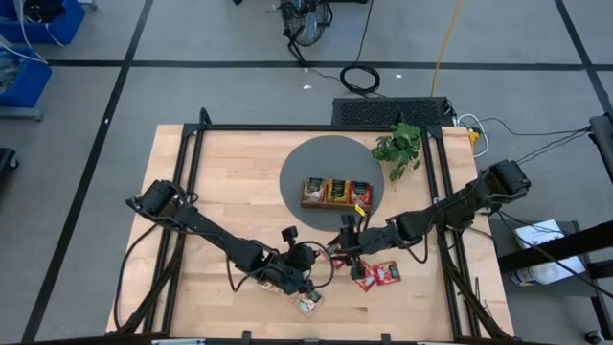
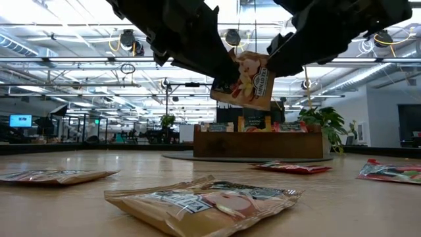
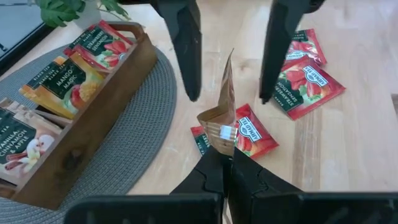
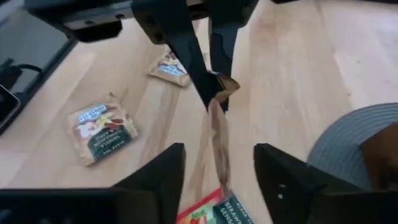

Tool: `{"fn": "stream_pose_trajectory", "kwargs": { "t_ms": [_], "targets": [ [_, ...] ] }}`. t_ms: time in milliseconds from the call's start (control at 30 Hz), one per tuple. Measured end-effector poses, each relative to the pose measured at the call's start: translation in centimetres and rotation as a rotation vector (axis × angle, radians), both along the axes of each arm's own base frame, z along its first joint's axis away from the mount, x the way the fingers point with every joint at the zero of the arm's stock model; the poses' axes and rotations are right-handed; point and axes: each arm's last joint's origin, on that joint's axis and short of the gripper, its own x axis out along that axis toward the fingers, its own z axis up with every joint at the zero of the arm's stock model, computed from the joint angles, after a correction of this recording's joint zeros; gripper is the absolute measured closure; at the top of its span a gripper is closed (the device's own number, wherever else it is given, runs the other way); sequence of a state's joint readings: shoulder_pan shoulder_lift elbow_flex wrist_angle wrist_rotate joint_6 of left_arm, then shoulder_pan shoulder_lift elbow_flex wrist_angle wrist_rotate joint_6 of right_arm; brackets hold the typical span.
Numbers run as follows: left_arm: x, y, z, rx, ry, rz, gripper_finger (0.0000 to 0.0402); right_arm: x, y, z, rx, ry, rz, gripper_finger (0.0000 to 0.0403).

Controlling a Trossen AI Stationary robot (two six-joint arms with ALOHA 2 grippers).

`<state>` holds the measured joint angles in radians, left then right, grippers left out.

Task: Pick & Place Tea
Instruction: Put the brown tea bag into the left section of the wooden organizer

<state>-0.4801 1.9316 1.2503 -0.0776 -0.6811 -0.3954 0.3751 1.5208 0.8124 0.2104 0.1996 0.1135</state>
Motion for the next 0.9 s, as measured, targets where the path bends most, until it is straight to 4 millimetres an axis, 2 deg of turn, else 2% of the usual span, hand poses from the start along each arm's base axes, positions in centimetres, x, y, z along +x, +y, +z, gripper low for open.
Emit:
{"fn": "stream_pose_trajectory", "kwargs": {
  "t_ms": [233,300,467,600,733,900],
  "targets": [
    [0.0,0.1,0.0,-0.001,0.000,0.001,0.0397,0.1,0.0,0.0,-0.007,-0.001,0.034,0.0366],
    [0.0,0.0,0.0,-0.003,0.000,-0.002,0.0397,0.1,-0.1,0.0,0.005,0.005,0.056,0.0392],
    [0.0,0.1,0.0,-0.018,-0.004,0.010,0.0396,0.0,-0.3,-0.2,-0.006,-0.001,0.064,0.0395],
    [-0.2,0.0,0.2,-0.005,0.003,0.000,0.0379,-0.9,-0.7,-1.6,-0.019,-0.062,0.054,0.0398],
    [-1.2,-0.2,1.7,0.011,0.017,-0.014,0.0336,-3.2,-1.6,-4.2,0.000,-0.136,0.062,0.0400],
    [-2.4,-0.5,3.0,0.001,-0.001,0.027,0.0261,-6.5,-2.6,-4.9,0.033,-0.415,0.080,0.0401]
  ]
}}
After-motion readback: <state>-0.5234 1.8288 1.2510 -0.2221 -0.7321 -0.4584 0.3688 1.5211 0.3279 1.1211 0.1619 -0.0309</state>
